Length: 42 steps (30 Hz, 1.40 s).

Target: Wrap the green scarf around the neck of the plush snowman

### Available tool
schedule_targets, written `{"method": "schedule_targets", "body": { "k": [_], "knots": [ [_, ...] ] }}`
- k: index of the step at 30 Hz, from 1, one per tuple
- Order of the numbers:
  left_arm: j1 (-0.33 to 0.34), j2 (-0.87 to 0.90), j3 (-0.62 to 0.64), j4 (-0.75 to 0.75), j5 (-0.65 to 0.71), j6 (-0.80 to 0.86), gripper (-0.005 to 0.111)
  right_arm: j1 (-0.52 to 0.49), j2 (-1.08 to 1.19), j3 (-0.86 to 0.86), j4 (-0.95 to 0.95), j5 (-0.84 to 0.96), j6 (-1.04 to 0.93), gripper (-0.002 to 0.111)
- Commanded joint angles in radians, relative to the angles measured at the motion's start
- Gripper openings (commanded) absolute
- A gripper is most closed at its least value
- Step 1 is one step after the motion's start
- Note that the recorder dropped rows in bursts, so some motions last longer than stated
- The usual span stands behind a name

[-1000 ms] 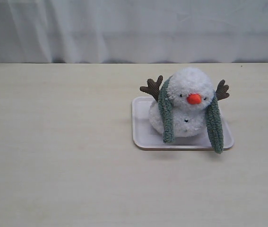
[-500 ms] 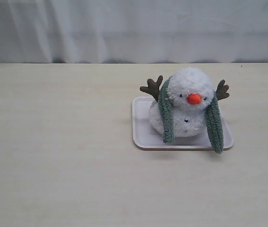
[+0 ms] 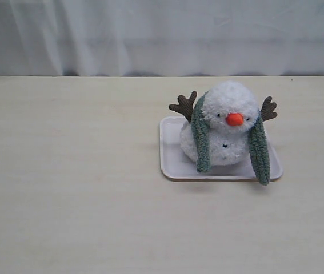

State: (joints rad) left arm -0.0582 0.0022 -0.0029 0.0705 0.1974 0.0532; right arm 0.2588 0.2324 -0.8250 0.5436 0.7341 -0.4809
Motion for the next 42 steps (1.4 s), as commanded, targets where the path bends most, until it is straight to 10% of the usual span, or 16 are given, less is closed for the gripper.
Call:
{"method": "schedule_targets", "body": {
  "k": [1,42],
  "knots": [
    [-0.007,-0.002,0.003,-0.003,-0.018,-0.001,0.0,-0.001,-0.003,0.005,-0.001,0.005,0.006,0.004],
    [-0.007,-0.002,0.003,0.004,-0.016,-0.001,0.0,-0.119,-0.232,0.324,-0.322,-0.355,0.131,0.004]
  ]
}}
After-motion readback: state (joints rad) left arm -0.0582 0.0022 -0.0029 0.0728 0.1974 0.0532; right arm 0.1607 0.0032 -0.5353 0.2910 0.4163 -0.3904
